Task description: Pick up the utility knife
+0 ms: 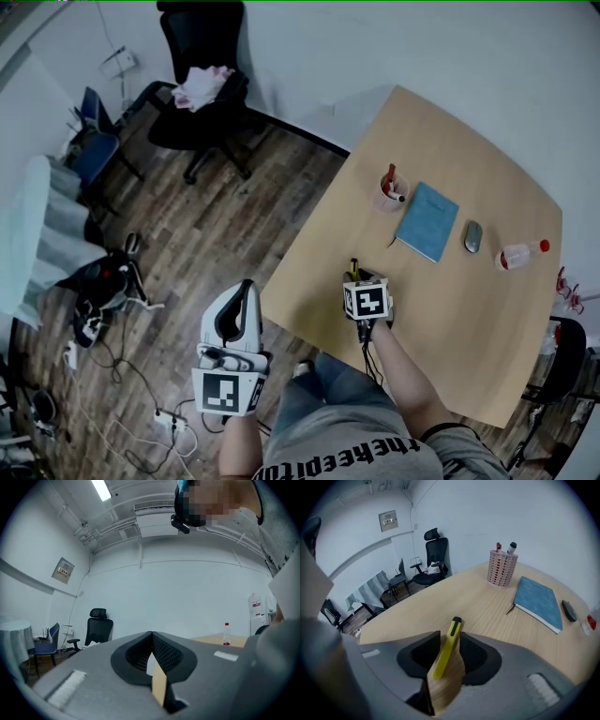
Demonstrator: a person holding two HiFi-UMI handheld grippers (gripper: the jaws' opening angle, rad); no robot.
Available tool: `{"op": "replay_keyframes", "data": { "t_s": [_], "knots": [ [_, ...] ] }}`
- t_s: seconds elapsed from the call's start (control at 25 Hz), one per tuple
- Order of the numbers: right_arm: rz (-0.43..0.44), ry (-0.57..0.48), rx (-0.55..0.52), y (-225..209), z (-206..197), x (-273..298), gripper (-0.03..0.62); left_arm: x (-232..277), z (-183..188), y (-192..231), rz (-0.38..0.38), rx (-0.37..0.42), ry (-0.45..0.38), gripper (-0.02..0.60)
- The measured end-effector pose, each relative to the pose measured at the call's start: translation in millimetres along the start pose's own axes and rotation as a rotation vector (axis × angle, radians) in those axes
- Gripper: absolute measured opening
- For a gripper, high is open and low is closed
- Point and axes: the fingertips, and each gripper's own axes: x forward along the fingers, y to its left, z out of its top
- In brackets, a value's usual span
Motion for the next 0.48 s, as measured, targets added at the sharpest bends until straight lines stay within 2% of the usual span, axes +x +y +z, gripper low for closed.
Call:
{"op": "replay_keyframes", "data": {
  "t_s": [0.2,0.32,0.48],
  "knots": [
    [-0.016,-0.012,-0.017,0.4,-0.5,0.4,0.119,0.3,0.2,0.7,0.001,0.000,-0.006,0.011],
    [-0.010,-0.016,-0.001,1.3,-0.5,0.5,0.067,-0.6,-0.6,1.1,0.000,0.000,-0.001,0.011],
    [-0.003,-0.018,0.018,1.8,-0.9,-1.3,0.060,-3.3,2.3,2.2,0.000,0.007,-0.003,0.011]
  ]
}}
